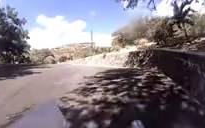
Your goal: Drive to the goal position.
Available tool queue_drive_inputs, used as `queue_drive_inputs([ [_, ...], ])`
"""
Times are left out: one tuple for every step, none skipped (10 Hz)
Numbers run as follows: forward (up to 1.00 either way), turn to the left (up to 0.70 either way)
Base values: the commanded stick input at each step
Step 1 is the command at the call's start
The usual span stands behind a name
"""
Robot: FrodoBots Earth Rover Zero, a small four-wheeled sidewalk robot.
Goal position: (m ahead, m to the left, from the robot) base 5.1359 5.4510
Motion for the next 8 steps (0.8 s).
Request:
queue_drive_inputs([
  [0.50,0.00],
  [0.50,0.00],
  [0.50,0.00],
  [0.50,0.00],
  [0.50,0.00],
  [0.50,0.00],
  [0.50,0.00],
  [0.50,0.00],
])
